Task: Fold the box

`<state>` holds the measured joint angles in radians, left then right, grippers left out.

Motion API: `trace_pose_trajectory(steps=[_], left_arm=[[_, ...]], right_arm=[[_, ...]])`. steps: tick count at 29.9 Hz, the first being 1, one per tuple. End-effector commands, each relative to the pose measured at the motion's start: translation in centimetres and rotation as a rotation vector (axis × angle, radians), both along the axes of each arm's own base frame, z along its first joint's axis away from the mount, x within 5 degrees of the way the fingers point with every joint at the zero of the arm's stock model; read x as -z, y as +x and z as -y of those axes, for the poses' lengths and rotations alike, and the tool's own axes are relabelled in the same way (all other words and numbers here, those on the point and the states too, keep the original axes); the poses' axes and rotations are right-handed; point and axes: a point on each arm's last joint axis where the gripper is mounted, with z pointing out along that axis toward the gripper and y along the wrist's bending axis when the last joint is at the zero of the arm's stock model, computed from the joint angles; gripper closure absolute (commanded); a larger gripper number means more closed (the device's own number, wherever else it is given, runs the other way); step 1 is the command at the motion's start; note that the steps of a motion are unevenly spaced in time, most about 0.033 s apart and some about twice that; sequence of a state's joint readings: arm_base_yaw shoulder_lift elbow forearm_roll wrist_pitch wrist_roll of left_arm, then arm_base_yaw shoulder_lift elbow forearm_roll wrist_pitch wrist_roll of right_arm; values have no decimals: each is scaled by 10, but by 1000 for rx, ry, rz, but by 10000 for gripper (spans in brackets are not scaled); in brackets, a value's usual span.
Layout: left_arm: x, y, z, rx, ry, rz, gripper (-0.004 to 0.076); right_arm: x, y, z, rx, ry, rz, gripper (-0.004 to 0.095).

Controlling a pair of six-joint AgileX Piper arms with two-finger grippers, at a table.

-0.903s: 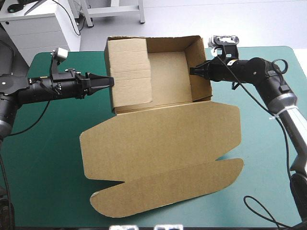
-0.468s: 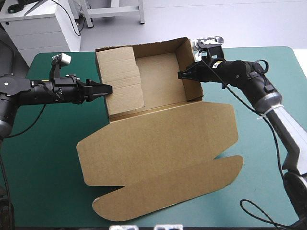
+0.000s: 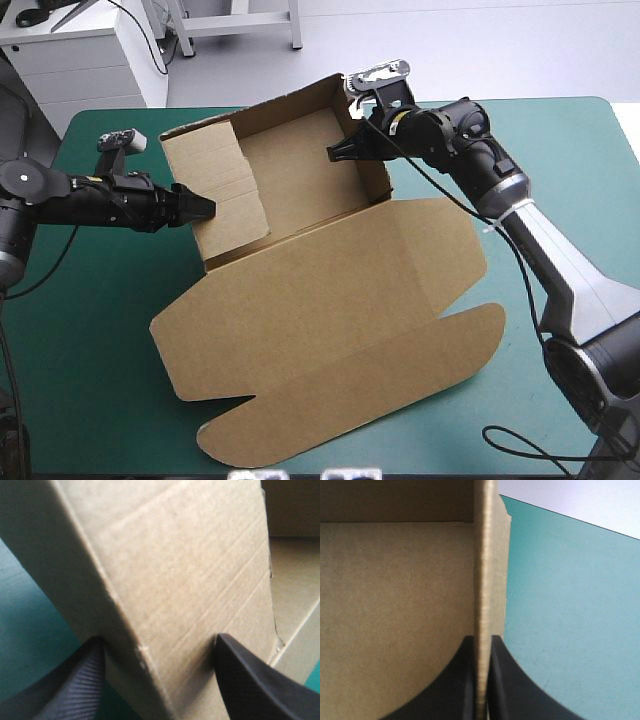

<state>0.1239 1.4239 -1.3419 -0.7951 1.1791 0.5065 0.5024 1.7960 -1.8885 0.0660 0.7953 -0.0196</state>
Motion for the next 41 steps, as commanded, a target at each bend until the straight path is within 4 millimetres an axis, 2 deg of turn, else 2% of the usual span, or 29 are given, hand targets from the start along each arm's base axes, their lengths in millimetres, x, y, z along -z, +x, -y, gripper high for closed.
trace_pose_trajectory(steps=[1, 5, 9, 12, 16, 19, 22, 29, 32, 38, 41], left_arm=[[-18, -5, 1, -66, -3, 64, 270], [-16, -1, -6, -142, 44, 70, 274], [-17, 3, -9, -172, 69, 104, 360], [-17, 2, -9, -161, 70, 103, 483], [-18, 2, -7, -153, 54, 108, 732], [-18, 1, 1, -122, 36, 101, 731], [-20, 0, 17, -75, 63, 115, 731], [-22, 4, 52, -89, 352, 148, 731], [-9, 12, 68, -59, 378, 115, 731], [32, 35, 96, -6, 388, -6, 731], [50, 42, 105, 20, 406, -50, 731]], right_arm=[[-40, -15, -2, -8, 136, 100, 904], [-39, -16, -2, -3, 139, 86, 904], [-36, -17, -1, -3, 124, 54, 905], [-35, -18, -1, -4, 118, 44, 905], [-31, -18, -1, -4, 91, 13, 905], [-21, -14, -1, 3, 48, -23, 905], [-9, -11, -3, 7, 43, -54, 905], [33, -19, 3, 40, -33, -190, 907], [46, -27, 9, 54, -52, -228, 907], [51, -42, 24, 112, -127, -288, 908], [67, -45, 28, 132, -202, -369, 908]])
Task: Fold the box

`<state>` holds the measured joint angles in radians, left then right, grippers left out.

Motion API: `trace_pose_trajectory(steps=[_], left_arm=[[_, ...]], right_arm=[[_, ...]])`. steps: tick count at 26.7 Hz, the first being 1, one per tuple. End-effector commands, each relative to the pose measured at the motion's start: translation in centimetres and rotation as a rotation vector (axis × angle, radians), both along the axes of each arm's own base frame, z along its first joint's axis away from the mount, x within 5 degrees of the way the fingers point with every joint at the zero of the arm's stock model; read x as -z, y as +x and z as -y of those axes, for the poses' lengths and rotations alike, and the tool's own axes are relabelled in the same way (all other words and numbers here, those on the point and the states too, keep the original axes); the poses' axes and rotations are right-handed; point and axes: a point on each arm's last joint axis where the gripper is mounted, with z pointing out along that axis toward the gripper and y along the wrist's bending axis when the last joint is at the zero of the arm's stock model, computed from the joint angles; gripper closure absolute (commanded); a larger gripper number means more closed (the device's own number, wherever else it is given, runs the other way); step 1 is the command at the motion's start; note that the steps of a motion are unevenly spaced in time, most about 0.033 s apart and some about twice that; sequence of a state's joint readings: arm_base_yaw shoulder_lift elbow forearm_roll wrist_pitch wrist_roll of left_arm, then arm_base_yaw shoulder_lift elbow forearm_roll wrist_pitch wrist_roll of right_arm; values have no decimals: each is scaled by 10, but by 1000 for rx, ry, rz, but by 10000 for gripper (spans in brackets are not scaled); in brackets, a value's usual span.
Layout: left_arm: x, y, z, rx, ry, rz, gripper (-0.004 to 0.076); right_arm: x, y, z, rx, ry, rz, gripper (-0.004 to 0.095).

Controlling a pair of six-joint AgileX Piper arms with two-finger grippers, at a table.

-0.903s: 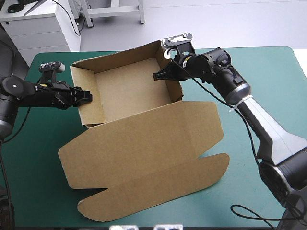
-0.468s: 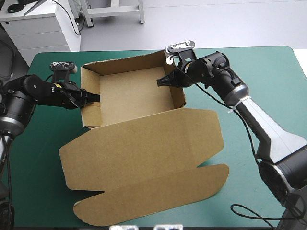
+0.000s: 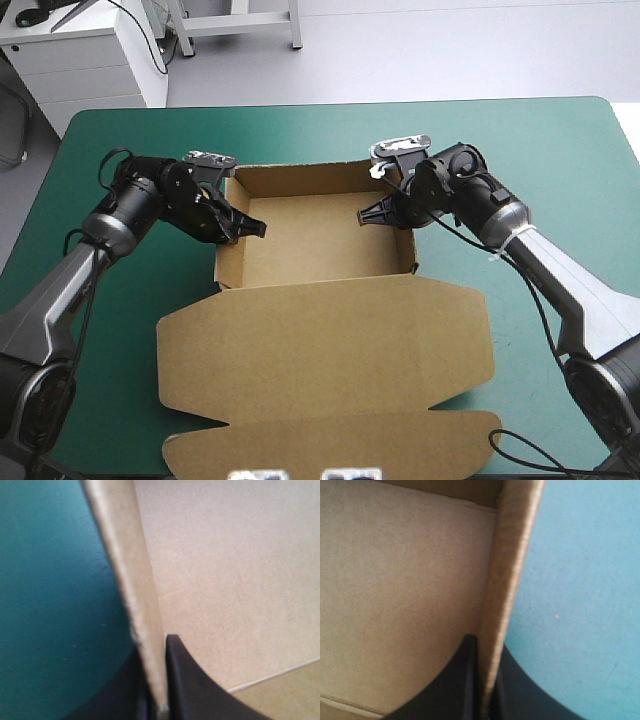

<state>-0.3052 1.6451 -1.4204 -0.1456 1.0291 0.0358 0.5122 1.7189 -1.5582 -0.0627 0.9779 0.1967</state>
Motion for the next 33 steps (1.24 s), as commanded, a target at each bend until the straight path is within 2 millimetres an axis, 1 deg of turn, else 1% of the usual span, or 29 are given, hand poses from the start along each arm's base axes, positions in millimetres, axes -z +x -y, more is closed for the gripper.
trace_pose_trajectory(steps=[1, 3, 6, 8, 10, 13, 17, 18, 20, 21, 24, 25, 26, 27, 28, 29, 30, 32, 33], left_arm=[[-12, 5, 17, 39, -62, 84, 731], [-2, 8, 21, 42, -56, 52, 731], [12, 12, 23, 42, -45, -3, 731], [18, 14, 23, 45, -32, -34, 731], [25, 14, 24, 48, -23, -71, 731], [29, 14, 24, 54, -15, -93, 731], [30, 14, 24, 56, -10, -104, 730], [30, 14, 24, 57, -9, -104, 730], [30, 14, 24, 57, -7, -103, 730], [30, 13, 22, 75, 15, -106, 707], [31, 12, 19, 85, 58, -122, 632], [32, 12, 19, 86, 61, -123, 605], [31, 11, 19, 87, 63, -126, 520], [30, 12, 19, 86, 56, -125, 495], [29, 12, 20, 85, 47, -123, 435], [27, 12, 20, 85, 44, -121, 409], [22, 13, 20, 87, 44, -115, 331], [13, 15, 21, 95, 41, -102, 272], [7, 15, 21, 97, 41, -96, 265]], right_arm=[[-11, -12, 4, -29, -9, 6, 908], [-5, -12, 2, -29, 9, -10, 908], [-3, -10, -2, -27, 52, -6, 908], [0, -8, -4, -17, 61, -13, 908], [7, -5, -5, -9, 55, -33, 908], [18, -2, -8, -7, 40, -70, 908], [28, 0, -10, -5, 22, -114, 902], [28, 0, -9, -5, 12, -122, 883], [27, -1, -7, -6, -16, -131, 810], [23, -1, -3, 39, -38, -135, 668], [12, 2, 0, 79, -62, -115, 472], [8, 3, 1, 80, -75, -101, 429], [-2, 4, 3, 84, -92, -85, 392], [-6, 4, 3, 86, -94, -77, 389], [-10, 4, 4, 88, -100, -72, 390], [-13, 5, 4, 89, -98, -66, 390], [-17, 5, 4, 91, -95, -61, 390], [-21, 5, 4, 92, -89, -57, 390], [-23, 4, 4, 94, -92, -61, 390]])
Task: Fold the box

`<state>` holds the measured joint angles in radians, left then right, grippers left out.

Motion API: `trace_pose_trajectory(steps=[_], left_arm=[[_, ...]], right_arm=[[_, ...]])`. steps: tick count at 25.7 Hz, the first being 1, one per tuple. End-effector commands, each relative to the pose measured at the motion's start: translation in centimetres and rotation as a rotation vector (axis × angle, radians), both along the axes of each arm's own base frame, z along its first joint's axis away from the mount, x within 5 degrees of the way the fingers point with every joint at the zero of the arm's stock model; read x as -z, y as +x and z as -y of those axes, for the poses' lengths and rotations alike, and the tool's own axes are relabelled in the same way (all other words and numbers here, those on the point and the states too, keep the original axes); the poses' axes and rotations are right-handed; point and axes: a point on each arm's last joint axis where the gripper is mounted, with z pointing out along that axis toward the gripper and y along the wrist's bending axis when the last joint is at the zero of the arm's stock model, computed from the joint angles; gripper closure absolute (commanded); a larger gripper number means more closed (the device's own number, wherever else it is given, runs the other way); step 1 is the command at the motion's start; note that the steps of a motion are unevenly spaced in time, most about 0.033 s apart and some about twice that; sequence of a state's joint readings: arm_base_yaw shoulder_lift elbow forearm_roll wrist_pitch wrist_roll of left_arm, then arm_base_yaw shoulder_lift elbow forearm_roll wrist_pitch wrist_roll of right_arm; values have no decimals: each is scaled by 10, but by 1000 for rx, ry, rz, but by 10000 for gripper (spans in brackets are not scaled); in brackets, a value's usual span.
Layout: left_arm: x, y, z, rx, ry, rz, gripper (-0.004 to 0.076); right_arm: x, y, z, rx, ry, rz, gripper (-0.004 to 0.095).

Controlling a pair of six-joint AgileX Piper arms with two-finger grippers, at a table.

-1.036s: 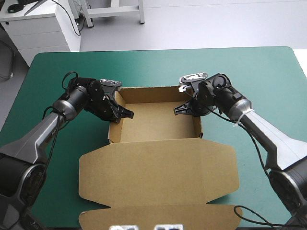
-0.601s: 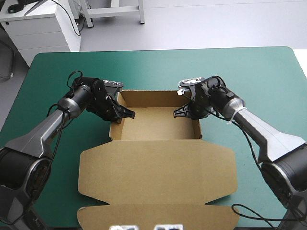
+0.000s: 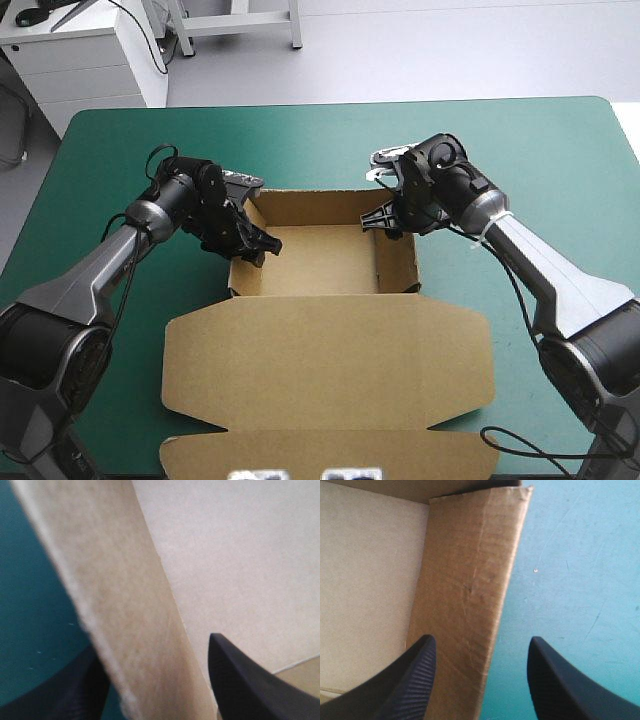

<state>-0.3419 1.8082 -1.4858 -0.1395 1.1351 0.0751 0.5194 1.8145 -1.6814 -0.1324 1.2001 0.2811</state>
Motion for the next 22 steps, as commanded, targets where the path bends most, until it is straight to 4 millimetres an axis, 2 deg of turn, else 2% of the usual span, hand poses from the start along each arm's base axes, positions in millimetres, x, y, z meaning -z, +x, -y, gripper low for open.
trace_pose_trajectory(steps=[1, 5, 9, 14, 16, 17, 22], left_arm=[[-46, -3, 1, 13, -40, 89, 266], [-89, -3, 2, 25, -65, 150, 266], [-116, -11, -1, 15, -99, 228, 266], [-156, -39, -12, 14, -124, 341, 285], [-176, -58, -21, 11, -123, 407, 333], [-196, -78, -31, 6, -122, 481, 398], [-237, -129, -54, -8, -126, 646, 646]], right_arm=[[-34, -7, 6, 1, 21, 79, 390], [-51, -9, 4, -16, 72, 96, 392], [-65, -15, 3, -19, 123, 116, 392], [-78, -22, 9, -18, 121, 155, 395], [-80, -23, 11, -17, 119, 165, 395], [-82, -24, 12, -17, 121, 169, 395], [-82, -23, 13, -2, 106, 180, 395]])
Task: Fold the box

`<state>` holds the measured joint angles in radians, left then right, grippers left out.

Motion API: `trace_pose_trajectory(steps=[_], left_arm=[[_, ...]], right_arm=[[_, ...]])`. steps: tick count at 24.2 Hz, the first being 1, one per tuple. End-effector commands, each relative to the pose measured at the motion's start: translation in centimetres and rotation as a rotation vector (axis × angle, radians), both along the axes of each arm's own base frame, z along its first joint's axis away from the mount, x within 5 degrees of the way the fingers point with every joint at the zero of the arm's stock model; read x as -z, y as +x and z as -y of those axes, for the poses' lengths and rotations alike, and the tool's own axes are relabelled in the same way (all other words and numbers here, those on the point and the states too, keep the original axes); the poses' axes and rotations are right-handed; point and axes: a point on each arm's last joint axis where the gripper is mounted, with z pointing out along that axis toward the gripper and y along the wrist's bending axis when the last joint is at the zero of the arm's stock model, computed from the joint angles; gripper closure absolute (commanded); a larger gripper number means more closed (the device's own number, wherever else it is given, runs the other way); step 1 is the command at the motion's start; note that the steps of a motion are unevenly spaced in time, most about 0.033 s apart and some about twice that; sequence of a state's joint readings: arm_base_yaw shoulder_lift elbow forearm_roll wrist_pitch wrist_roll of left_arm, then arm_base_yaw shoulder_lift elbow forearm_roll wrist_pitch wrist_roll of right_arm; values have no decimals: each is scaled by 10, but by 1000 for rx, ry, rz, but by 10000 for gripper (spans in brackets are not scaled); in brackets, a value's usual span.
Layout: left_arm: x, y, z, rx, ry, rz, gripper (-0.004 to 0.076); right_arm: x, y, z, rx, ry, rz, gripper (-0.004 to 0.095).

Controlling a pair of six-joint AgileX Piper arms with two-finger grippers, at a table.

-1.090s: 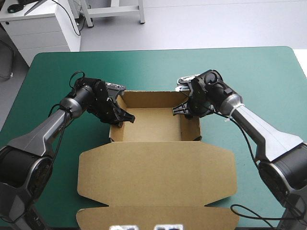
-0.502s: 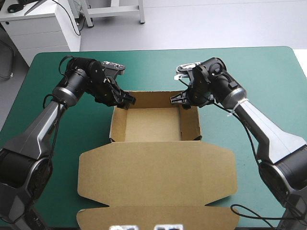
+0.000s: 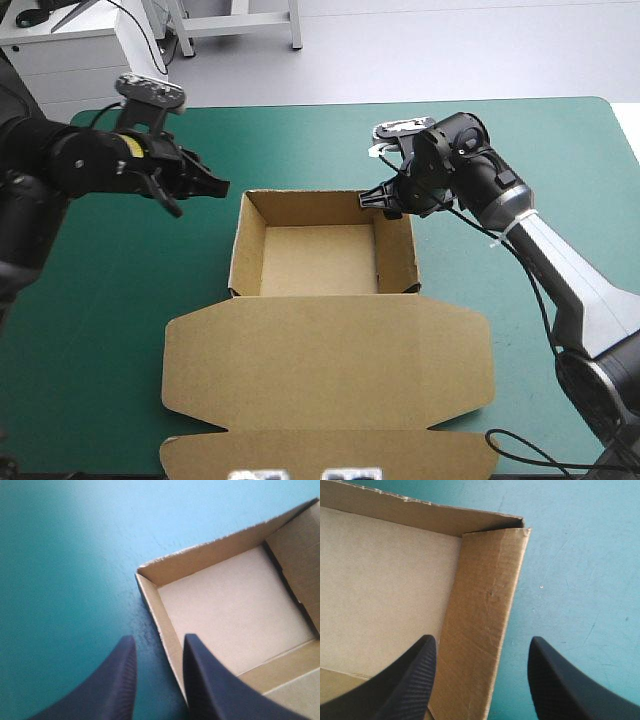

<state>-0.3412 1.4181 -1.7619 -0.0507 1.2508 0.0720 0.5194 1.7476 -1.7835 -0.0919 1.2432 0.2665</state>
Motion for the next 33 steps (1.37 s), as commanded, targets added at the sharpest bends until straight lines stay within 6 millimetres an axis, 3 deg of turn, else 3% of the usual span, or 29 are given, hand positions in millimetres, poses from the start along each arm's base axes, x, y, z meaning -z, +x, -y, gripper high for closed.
trace_pose_trajectory(steps=[1, 4, 8, 12, 14, 16, 20, 26, 30, 33], left_arm=[[-40, -52, -19, -4, -35, 124, 695], [-50, -81, -29, 5, -45, 184, 731], [-24, -123, -42, 42, -25, 157, 731], [35, -157, -54, 46, -34, 161, 731], [83, -174, -60, 50, -7, 126, 731], [117, -187, -65, 51, 9, 77, 731], [153, -202, -70, 54, 10, 38, 731], [170, -218, -73, 60, -36, 86, 731], [175, -223, -75, 59, -42, 103, 731], [182, -224, -75, 61, -35, 77, 731]], right_arm=[[-30, -10, 10, 12, 9, 91, 395], [-29, -8, 13, 22, 2, 93, 395], [-20, -1, 14, 56, 40, 47, 396], [6, 10, 6, 54, 20, -26, 399], [23, 19, 1, 55, 1, -67, 399], [35, 25, -2, 55, -18, -93, 403], [51, 32, -5, 56, -42, -124, 454], [71, 37, -12, 55, -23, -194, 679], [75, 36, -11, 40, -45, -199, 852], [76, 36, -10, 39, -53, -198, 927]])
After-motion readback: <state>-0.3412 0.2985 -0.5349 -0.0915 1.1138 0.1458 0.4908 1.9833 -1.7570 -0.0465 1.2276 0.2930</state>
